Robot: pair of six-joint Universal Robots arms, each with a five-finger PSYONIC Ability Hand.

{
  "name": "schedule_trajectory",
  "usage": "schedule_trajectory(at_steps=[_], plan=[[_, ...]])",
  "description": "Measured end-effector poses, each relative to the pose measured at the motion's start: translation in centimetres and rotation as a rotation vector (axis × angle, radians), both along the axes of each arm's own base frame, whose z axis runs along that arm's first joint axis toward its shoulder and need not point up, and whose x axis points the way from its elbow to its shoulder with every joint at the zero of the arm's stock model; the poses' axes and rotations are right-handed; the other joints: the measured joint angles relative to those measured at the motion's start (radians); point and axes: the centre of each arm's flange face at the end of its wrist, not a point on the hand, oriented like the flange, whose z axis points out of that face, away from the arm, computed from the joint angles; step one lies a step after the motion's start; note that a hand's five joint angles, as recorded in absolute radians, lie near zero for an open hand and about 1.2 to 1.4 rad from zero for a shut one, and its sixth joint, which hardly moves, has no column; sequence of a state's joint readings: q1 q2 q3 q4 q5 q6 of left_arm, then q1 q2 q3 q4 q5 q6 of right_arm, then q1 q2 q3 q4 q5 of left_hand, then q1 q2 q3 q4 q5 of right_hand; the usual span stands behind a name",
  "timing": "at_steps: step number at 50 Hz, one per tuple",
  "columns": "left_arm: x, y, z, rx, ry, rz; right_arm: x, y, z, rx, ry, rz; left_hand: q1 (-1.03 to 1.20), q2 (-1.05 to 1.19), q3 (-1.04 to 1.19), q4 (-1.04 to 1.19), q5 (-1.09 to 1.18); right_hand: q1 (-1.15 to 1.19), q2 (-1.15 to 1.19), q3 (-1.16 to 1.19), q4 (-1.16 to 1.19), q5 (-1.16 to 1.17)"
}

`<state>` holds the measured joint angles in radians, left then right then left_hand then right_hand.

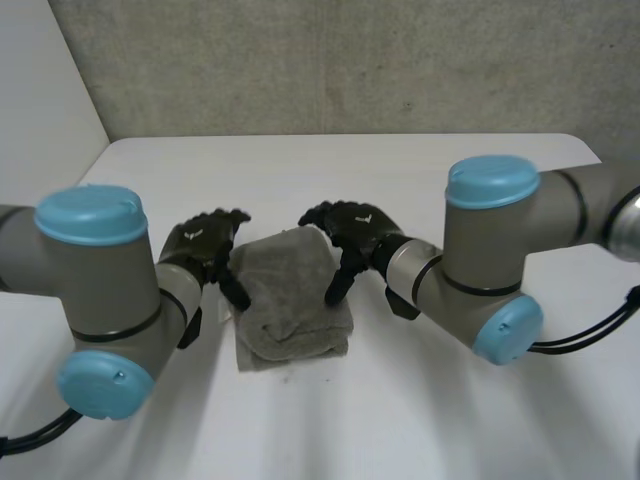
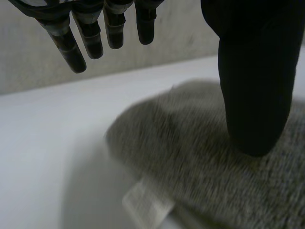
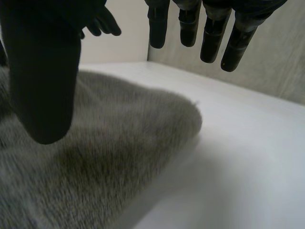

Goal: Fold the laundry

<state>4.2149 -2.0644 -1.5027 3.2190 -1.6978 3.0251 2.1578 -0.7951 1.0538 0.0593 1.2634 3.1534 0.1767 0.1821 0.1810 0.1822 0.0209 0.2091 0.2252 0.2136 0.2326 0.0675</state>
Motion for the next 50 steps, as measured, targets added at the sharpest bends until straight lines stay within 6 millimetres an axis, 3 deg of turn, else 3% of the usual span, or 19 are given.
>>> schedule_trajectory(at_steps=[6,11,16,20,22,26,27,29,34,36,42,50], plan=[[0.5,0.3,-2.6,0.027,-0.116,-0.004,0.7,-0.3,-3.2,0.0,0.072,0.031,0.0,-0.002,-0.002,-0.002,0.0,0.0,0.0,0.0,0.0,0.0],[0.7,0.6,-3.6,0.014,-0.189,-0.035,0.8,-0.4,-4.1,-0.035,0.121,0.04,0.0,-0.002,-0.002,-0.002,0.0,0.0,0.0,0.0,0.0,0.0],[0.6,0.8,-3.5,-0.023,-0.23,-0.064,0.6,-0.7,-3.1,-0.097,0.151,0.021,-0.002,-0.002,-0.002,-0.002,0.0,0.0,0.0,0.0,0.0,-0.001],[0.3,0.8,-2.5,-0.066,-0.236,-0.079,0.3,-0.9,-1.2,-0.16,0.159,-0.009,-0.002,-0.002,-0.002,-0.002,0.0,0.0,0.0,0.0,0.0,-0.001],[-0.3,0.8,-0.4,-0.128,-0.213,-0.089,-0.3,-0.9,1.6,-0.222,0.15,-0.044,-0.002,-0.002,-0.002,-0.002,0.0,0.0,0.0,0.0,0.0,-0.002],[-0.9,0.8,3.3,-0.221,-0.162,-0.089,-1.3,-1.1,4.8,-0.282,0.124,-0.095,-0.002,-0.002,-0.002,-0.002,0.0,0.0,0.0,0.0,0.0,-0.002],[-0.9,0.8,3.3,-0.221,-0.162,-0.089,-1.3,-1.1,4.8,-0.282,0.124,-0.095,-0.002,-0.002,-0.002,-0.002,0.0,0.0,0.0,0.0,0.0,-0.002],[-1.1,1.0,7.1,-0.308,-0.11,-0.082,-3.6,-1.7,9.1,-0.36,0.086,-0.206,-0.002,-0.002,-0.002,-0.002,0.0,0.0,0.0,0.0,0.0,-0.002],[-0.7,1.6,12.5,-0.398,-0.049,-0.072,-7.4,-2.6,13.7,-0.433,0.041,-0.385,-0.003,-0.005,-0.003,-0.004,0.0,0.0,0.0,0.0,0.0,-0.002],[0.1,2.2,15.7,-0.424,-0.013,-0.069,-9.7,-2.9,15.9,-0.462,0.023,-0.489,-0.003,-0.011,-0.01,-0.01,0.0,0.0,0.0,0.0,-0.002,-0.002],[2.1,2.7,19.2,-0.394,0.057,-0.078,-12.7,-2.6,17.7,-0.457,0.036,-0.6,-0.003,-0.015,-0.014,-0.014,0.0,0.0,0.0,0.0,-0.004,-0.002],[3.1,2.6,20.2,-0.302,0.148,-0.15,-13.4,-1.9,17.7,-0.408,0.082,-0.589,-0.004,-0.016,-0.014,-0.015,0.0,0.0,0.0,0.0,-0.004,-0.002]])
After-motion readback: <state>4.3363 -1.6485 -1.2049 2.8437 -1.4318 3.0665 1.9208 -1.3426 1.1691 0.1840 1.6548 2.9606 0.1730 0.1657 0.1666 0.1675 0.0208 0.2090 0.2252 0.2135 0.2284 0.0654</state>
